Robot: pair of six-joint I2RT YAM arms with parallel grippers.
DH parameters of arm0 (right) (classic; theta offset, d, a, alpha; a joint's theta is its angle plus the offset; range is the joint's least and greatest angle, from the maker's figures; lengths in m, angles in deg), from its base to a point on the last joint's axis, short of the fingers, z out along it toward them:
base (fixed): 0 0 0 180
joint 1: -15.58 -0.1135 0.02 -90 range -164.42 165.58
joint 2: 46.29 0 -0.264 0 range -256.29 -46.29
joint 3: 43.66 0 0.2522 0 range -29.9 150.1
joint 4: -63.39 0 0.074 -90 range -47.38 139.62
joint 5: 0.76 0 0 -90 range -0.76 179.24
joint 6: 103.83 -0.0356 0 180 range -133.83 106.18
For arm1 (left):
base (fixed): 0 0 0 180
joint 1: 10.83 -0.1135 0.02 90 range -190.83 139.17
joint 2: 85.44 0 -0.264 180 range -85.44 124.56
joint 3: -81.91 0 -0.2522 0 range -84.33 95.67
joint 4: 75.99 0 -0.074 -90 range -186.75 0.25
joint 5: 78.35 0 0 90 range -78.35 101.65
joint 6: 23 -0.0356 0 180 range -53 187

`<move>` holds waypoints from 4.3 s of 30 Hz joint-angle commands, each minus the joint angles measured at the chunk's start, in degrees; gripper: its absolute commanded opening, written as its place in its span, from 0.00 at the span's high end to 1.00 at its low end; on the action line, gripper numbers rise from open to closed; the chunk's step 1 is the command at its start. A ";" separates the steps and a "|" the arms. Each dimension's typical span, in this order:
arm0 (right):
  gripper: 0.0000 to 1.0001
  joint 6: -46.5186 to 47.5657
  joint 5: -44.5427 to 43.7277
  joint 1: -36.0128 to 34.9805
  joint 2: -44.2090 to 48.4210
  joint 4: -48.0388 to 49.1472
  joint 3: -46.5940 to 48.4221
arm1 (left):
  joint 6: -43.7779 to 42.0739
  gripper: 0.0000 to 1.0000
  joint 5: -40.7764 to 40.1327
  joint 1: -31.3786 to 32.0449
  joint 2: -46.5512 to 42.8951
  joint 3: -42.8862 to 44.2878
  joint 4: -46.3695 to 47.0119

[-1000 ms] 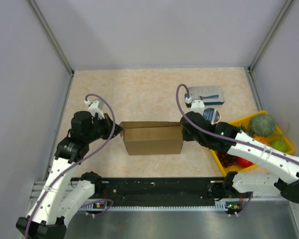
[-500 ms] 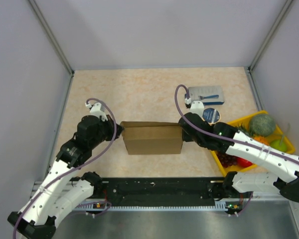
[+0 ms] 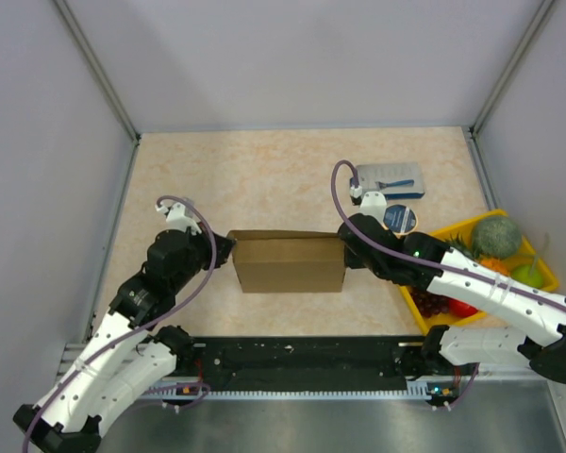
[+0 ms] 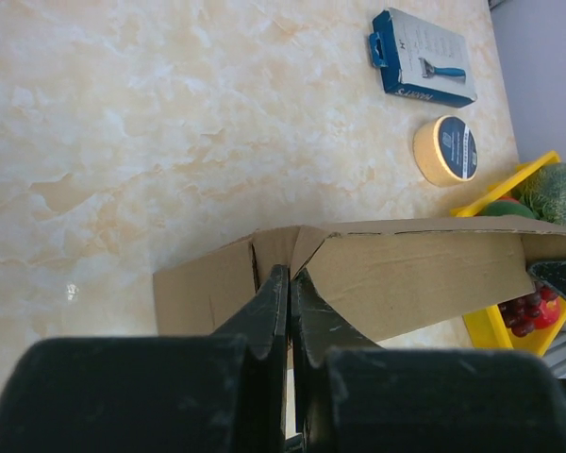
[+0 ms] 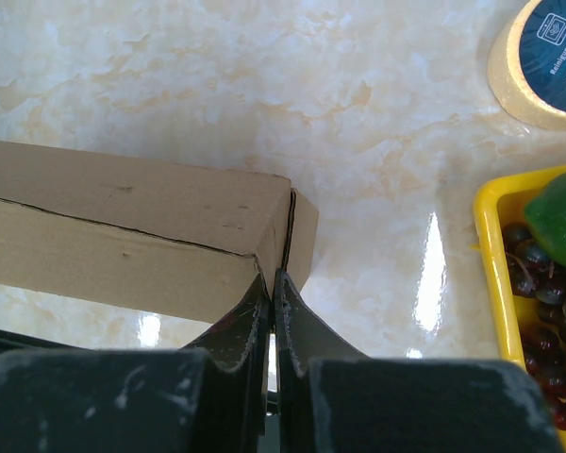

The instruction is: Fold the paper box

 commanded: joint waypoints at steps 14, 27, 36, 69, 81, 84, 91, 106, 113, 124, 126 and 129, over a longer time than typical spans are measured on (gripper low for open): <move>1.00 -1.20 3.61 -1.07 -0.64 -1.38 -2.14 | 12.25 1.00 -2.82 1.00 3.43 1.46 -9.80; 1.00 -0.15 4.05 -1.07 0.59 -1.21 -2.67 | -1.53 1.00 -3.17 1.00 -1.75 -1.62 -12.26; 1.00 0.20 4.40 -1.07 0.86 -0.94 -1.97 | -1.19 1.00 -4.50 1.00 -0.79 -0.56 -13.85; 0.32 14.08 7.57 -1.16 6.83 -0.85 9.27 | 12.35 1.00 -10.12 1.71 -2.63 -6.89 -19.21; 0.33 -3.01 23.97 3.32 -18.64 10.82 35.47 | 11.39 1.00 -10.12 1.80 -2.98 -5.84 -18.50; 0.54 -10.13 30.57 6.84 -23.57 15.04 35.74 | 11.12 1.00 -10.21 1.80 -3.68 -5.31 -17.98; 0.67 -16.75 35.94 7.10 -29.20 21.55 31.72 | 9.62 1.00 -8.80 1.80 -5.00 -6.54 -14.03; 0.75 -21.86 39.03 6.40 -21.91 40.01 7.62 | 5.50 0.64 -2.66 1.80 -10.01 -8.30 -10.77; 0.75 -11.26 40.70 6.40 -20.68 42.66 6.03 | 3.30 0.30 7.01 1.80 -14.84 -1.29 -17.17; 0.59 12.58 42.46 5.44 -18.31 38.35 7.17 | -3.38 0.17 1.43 1.71 3.06 24.28 -23.52; 0.52 16.71 40.70 4.65 -18.04 36.34 7.88 | -6.54 0.17 -1.40 1.62 8.95 27.28 -23.43; 0.44 21.46 38.68 3.24 -17.95 34.57 8.32 | -10.58 0.16 -1.78 -1.35 12.66 25.90 -19.66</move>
